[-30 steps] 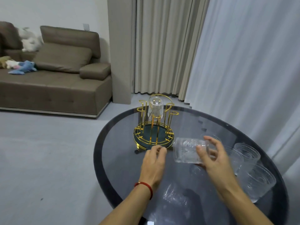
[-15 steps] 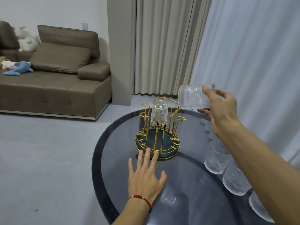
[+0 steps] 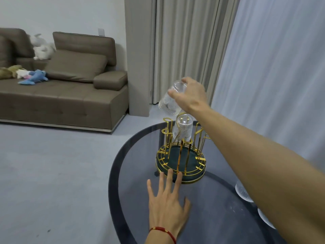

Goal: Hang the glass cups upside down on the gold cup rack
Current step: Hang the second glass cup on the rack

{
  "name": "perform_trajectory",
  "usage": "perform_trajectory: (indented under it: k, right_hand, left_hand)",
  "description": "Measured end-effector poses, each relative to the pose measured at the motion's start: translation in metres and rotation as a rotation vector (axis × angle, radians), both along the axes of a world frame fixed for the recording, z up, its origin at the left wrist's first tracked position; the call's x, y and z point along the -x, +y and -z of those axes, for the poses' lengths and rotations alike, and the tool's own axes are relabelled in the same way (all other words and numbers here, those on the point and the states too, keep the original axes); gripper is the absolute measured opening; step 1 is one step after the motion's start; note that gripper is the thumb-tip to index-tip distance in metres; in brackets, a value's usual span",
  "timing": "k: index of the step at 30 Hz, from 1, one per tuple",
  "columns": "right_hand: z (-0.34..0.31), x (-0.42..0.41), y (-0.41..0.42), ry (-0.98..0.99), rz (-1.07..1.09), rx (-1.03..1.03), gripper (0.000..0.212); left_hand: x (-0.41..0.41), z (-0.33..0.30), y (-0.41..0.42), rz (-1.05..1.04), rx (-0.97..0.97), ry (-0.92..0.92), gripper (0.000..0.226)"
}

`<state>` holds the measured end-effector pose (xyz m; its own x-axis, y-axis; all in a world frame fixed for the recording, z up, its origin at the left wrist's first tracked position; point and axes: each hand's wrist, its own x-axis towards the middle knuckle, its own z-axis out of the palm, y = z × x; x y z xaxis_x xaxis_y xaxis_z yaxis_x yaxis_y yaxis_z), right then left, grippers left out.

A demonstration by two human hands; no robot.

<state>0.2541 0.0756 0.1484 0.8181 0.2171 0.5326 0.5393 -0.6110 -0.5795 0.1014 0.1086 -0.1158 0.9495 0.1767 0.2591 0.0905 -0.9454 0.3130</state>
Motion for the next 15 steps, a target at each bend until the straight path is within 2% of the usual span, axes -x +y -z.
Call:
perform_trajectory:
  k: [4, 15]
  right_hand:
    - [0.016, -0.01, 0.015, 0.005, -0.019, 0.235, 0.073]
    - [0.04, -0.029, 0.031, 0.061, -0.036, 0.692, 0.075]
  left_hand:
    - [-0.003, 0.002, 0.0, -0.006, 0.044, -0.015, 0.08]
    - [-0.001, -0.001, -0.004, -0.003, 0.085, -0.021, 0.08]
